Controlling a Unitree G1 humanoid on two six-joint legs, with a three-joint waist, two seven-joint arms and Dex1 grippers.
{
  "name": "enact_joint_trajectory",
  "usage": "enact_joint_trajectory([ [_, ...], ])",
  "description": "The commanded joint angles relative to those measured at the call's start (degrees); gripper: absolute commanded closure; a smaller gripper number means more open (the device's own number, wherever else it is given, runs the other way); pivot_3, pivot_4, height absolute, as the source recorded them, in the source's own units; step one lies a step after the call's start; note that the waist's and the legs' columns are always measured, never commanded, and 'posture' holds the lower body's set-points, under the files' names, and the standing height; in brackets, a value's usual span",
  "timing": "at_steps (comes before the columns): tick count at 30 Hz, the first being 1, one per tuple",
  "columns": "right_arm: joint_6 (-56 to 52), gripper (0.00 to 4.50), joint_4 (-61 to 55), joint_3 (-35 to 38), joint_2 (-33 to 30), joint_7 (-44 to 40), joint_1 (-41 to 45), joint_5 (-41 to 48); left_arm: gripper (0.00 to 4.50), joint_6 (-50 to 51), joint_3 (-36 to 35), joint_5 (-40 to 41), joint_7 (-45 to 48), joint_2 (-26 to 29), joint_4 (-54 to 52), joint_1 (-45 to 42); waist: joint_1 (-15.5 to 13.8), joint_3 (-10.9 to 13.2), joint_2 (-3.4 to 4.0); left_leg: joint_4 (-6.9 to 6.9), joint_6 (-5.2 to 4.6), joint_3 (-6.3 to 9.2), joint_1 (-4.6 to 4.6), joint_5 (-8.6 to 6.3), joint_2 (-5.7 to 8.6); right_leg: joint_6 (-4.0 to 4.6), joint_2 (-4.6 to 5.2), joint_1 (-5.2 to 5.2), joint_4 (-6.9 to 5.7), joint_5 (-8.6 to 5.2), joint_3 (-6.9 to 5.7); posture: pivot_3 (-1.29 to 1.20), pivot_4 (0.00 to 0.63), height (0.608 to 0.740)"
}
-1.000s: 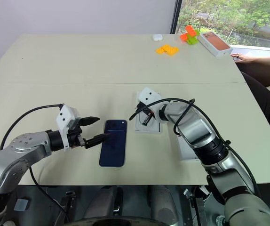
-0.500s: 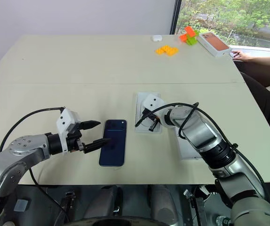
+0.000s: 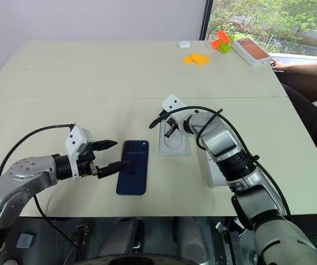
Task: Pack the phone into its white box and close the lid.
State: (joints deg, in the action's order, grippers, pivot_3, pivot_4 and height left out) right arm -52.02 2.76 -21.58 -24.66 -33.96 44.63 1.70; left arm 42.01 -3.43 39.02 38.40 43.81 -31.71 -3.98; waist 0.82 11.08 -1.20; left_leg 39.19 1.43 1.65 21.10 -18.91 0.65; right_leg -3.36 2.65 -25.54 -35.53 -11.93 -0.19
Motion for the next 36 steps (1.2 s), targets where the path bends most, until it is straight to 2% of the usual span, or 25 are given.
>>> enact_joint_trajectory([
  [1, 1.3, 4.46, -1.8, 0.4, -0.7, -1.2, 0.6, -0.5, 0.0, -0.1, -2.3, 0.6, 0.4, 0.4, -2.1, 1.1, 0.1, 0.0, 0.0, -0.01, 0.0, 0.0, 0.0, 0.0, -0.02, 0.0, -0.01, -0.01, 0.0, 0.0, 0.0, 0.0, 0.15, 0.74],
  [11, -0.4, 4.46, -9.3, 0.7, -4.3, -4.7, -3.8, -0.1, 0.0, 0.1, -4.5, 0.0, -0.1, 0.1, -0.6, 2.2, -0.1, 0.0, 0.0, 0.01, 0.0, 0.01, -0.01, 0.0, -0.05, 0.0, -0.05, 0.0, -0.04, 0.0, -0.01, 0.0, 0.15, 0.74],
  [15, 6.7, 4.46, -17.0, 4.8, -6.5, -7.1, -5.7, 2.1, 0.0, -0.1, -7.8, 0.0, -1.0, 0.1, 0.9, 3.3, 0.1, 0.0, 0.01, 0.01, 0.0, 0.02, -0.01, 0.0, -0.05, 0.0, -0.06, -0.01, -0.05, 0.0, -0.01, 0.0, 0.15, 0.74],
  [21, 16.3, 4.46, -30.1, 8.2, -11.8, -15.9, -14.9, 8.6, 0.0, 4.5, -16.5, 6.4, -2.2, -0.9, 2.4, 6.7, -0.1, 0.0, -0.01, -0.01, 0.0, 0.05, -0.02, 0.0, -0.11, -0.01, -0.09, 0.01, -0.03, -0.01, -0.04, 0.0, 0.15, 0.74],
  [27, 12.7, 4.46, -35.4, 8.4, -13.4, -19.9, -20.9, 15.3, 0.0, 11.4, -20.6, 13.5, -3.2, -1.4, 2.9, 11.6, 0.0, 0.0, -0.01, 0.04, -0.02, -0.02, -0.13, -0.01, -0.08, -0.01, -0.03, 0.12, 0.02, -0.01, -0.01, 0.0, 0.15, 0.74],
  [30, 12.2, 3.66, -35.8, 7.5, -14.2, -20.0, -21.5, 15.3, 0.0, 17.3, -22.3, 20.1, -5.9, -2.4, 3.8, 11.6, -0.1, 0.0, -0.01, 0.04, 0.0, -0.01, -0.49, 0.0, -0.11, 0.0, -0.07, 0.39, -0.04, -0.02, -0.01, 0.0, 0.15, 0.74],
  [34, 16.5, 1.78, -35.4, 4.8, -15.5, -19.1, -21.7, 11.3, 0.0, 23.4, -22.6, 29.0, -10.4, -3.5, 3.5, 11.6, 0.0, 0.0, -0.03, 0.04, 0.0, 0.01, -0.85, 0.0, -0.2, 0.2, -0.12, 0.72, -0.04, -0.16, -0.01, 0.0, 0.15, 0.74],
  [36, 18.0, 1.78, -34.7, 3.4, -15.5, -19.1, -21.5, 10.0, 0.0, 26.2, -20.7, 31.0, -13.1, -3.5, 3.2, 11.9, 0.0, 0.0, -0.02, 0.04, 0.01, 0.01, -0.85, 0.01, -0.21, 0.18, -0.15, 0.72, -0.05, -0.15, -0.01, 0.0, 0.15, 0.74],
])
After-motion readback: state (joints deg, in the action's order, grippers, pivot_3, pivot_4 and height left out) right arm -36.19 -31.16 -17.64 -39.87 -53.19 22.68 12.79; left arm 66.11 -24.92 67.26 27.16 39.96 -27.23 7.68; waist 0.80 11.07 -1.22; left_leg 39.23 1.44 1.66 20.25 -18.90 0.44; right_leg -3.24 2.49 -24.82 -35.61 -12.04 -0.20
